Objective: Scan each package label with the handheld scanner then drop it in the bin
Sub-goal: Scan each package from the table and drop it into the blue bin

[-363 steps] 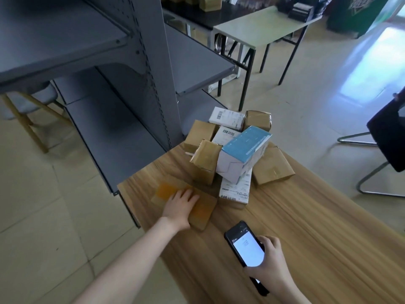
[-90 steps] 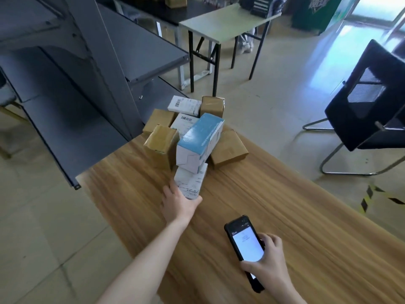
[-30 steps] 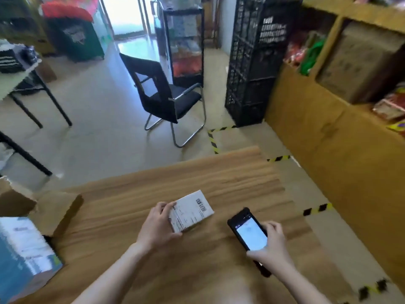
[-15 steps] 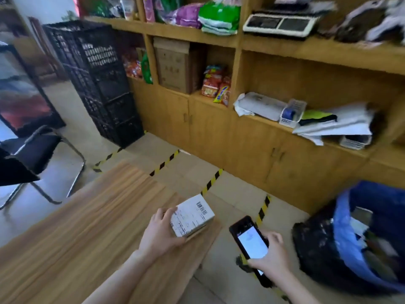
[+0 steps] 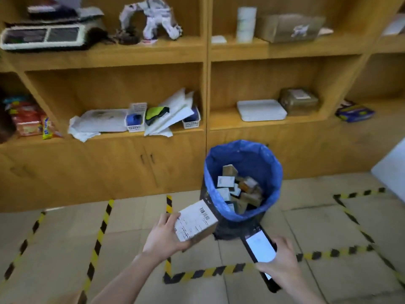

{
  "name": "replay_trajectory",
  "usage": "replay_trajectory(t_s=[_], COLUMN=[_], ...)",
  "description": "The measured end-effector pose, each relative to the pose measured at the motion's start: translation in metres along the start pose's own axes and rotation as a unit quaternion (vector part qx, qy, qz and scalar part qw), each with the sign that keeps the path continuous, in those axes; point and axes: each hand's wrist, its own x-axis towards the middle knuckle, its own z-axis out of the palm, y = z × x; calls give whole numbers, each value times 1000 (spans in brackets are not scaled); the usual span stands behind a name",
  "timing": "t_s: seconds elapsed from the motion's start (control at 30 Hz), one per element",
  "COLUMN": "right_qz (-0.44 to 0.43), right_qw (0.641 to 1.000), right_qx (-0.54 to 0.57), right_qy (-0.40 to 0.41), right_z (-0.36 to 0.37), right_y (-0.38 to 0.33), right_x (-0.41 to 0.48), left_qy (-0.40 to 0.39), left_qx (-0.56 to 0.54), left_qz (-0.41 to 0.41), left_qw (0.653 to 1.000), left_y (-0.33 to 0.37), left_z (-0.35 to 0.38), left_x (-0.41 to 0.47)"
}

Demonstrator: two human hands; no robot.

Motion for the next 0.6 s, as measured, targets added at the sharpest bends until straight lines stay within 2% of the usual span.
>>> replay_trajectory(t_s=[0.17,0.33,0.6], right_qz=[62,137,196], right_qw=[998,987,978], right_qx=[24,56,47], right_qy=[19,55,54], right_z=[-32,-44,-42], right_y=[39,61,40], right_x=[22,73,220], left_qy=[-56,-77,-113], left_qx=[34,42,21], left_qz=[59,85,59], left_qw=[996,993,992], left_y=[53,92,121], left_z=[26,54,97], left_x=[73,157,326])
